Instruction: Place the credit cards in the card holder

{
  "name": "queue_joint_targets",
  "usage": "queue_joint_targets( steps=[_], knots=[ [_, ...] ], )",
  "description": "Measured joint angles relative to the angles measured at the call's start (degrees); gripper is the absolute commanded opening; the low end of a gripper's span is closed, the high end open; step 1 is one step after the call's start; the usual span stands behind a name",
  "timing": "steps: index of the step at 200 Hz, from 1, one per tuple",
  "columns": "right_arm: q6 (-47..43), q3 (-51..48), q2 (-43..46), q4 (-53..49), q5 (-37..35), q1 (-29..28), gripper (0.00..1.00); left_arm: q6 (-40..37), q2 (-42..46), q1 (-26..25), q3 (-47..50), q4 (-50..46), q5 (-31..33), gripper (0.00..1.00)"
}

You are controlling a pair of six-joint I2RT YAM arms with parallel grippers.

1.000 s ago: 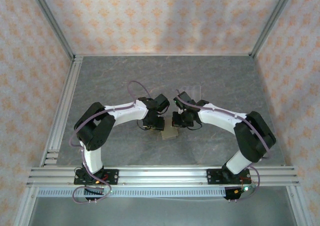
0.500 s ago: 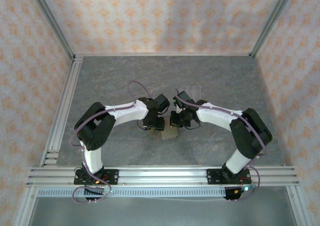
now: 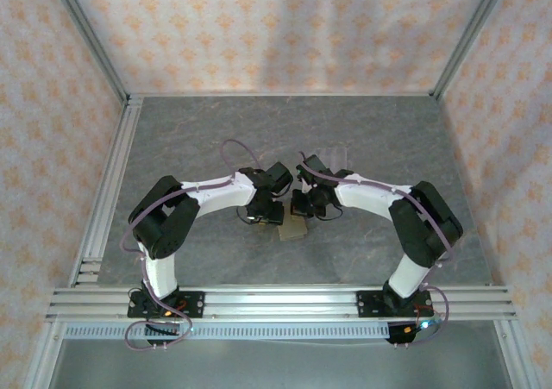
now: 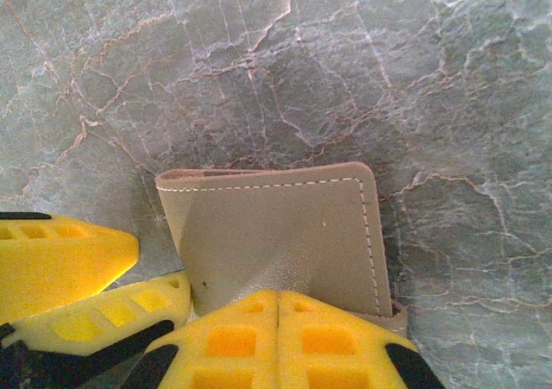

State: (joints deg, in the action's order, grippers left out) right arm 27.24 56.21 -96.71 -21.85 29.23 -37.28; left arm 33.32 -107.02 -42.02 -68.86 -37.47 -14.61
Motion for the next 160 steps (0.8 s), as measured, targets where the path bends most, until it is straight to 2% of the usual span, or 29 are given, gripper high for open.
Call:
queue_joint_targets(
  steps=[160],
  knots=[
    [0.2,-0.6,0.3,0.5,0.9,0.2,0.0,0.0,0.0,0.0,0.0,0.0,0.0,0.42]
  ],
)
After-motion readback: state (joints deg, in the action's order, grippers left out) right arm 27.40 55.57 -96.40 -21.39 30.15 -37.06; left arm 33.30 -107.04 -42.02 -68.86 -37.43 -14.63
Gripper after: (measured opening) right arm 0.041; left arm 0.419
